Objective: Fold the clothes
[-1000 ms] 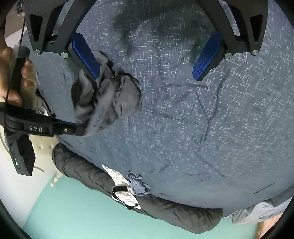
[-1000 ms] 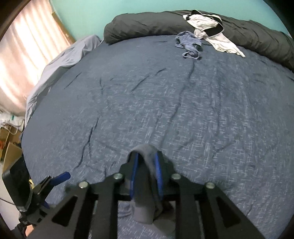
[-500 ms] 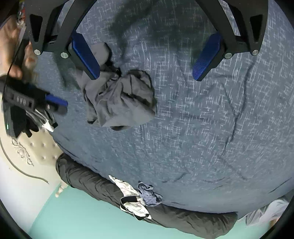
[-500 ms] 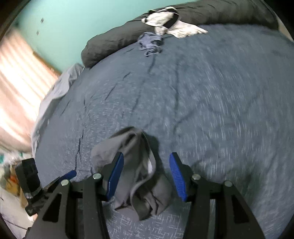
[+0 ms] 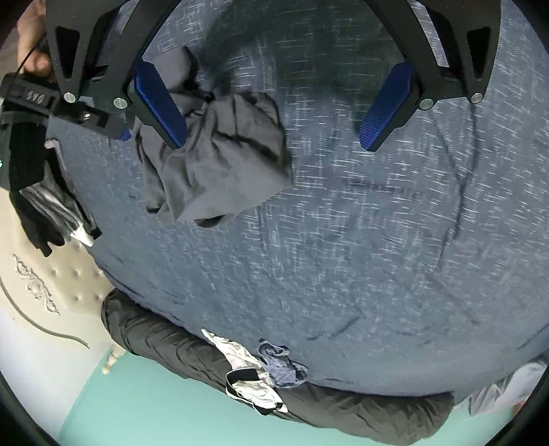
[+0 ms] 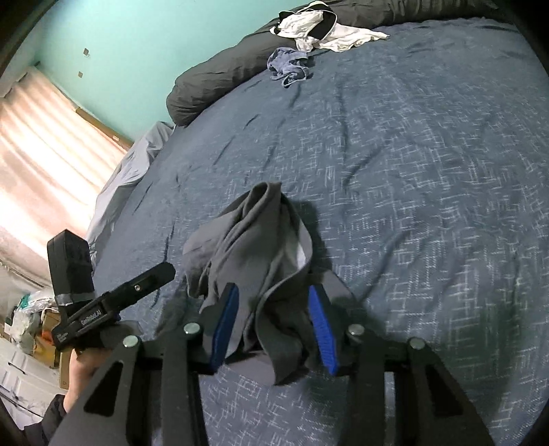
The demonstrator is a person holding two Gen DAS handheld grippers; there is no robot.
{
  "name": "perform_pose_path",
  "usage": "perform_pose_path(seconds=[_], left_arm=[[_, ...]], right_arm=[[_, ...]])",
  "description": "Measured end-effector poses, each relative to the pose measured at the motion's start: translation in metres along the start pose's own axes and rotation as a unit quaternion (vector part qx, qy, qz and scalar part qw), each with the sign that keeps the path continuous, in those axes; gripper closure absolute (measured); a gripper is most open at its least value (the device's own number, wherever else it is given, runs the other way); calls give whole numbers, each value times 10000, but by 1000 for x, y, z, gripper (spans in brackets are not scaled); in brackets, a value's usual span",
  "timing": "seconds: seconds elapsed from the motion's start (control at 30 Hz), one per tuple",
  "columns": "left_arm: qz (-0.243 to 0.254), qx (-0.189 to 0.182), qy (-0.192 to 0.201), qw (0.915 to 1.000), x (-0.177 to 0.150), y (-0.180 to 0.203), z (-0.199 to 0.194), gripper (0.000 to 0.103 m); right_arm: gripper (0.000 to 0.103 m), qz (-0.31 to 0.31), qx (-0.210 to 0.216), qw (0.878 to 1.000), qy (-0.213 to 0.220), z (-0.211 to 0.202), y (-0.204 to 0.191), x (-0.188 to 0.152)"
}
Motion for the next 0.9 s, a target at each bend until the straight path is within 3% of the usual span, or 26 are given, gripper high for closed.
perform_pose_path(seconds=[0.03, 0.1, 0.23, 0.4, 0.67, 0.9], left_arm=[[17, 2, 5, 10000, 1, 1, 1, 1], [102, 8, 48, 9999, 4, 4, 1, 2], [155, 13, 85, 9998, 6, 6, 2, 4], [127, -11, 67, 9999, 7, 4, 3, 14], [113, -373, -92, 9992, 2, 10, 7, 48], [306, -448, -85, 9985, -1, 18, 5, 76]], right_arm=[[67, -24, -12, 10000, 0, 2, 0, -1], [87, -84, -77, 9999, -1, 4, 3, -4], [92, -2, -113, 9999, -29, 11, 13, -8], [96, 130, -68, 9999, -16, 12, 22, -3], [99, 64, -13, 10000, 46, 13, 21, 4], [97, 279, 108, 9995, -127, 19, 27, 3]])
Point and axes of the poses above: each gripper's, at about its wrist camera, not at the fingertips, and z roughly the way its jaws point, y to its right, x to its top, the point moved 5 cm from there along z, roughly the way its jaws point, and after that the axes turned 3 degrees about x, right-handed, at the moved point
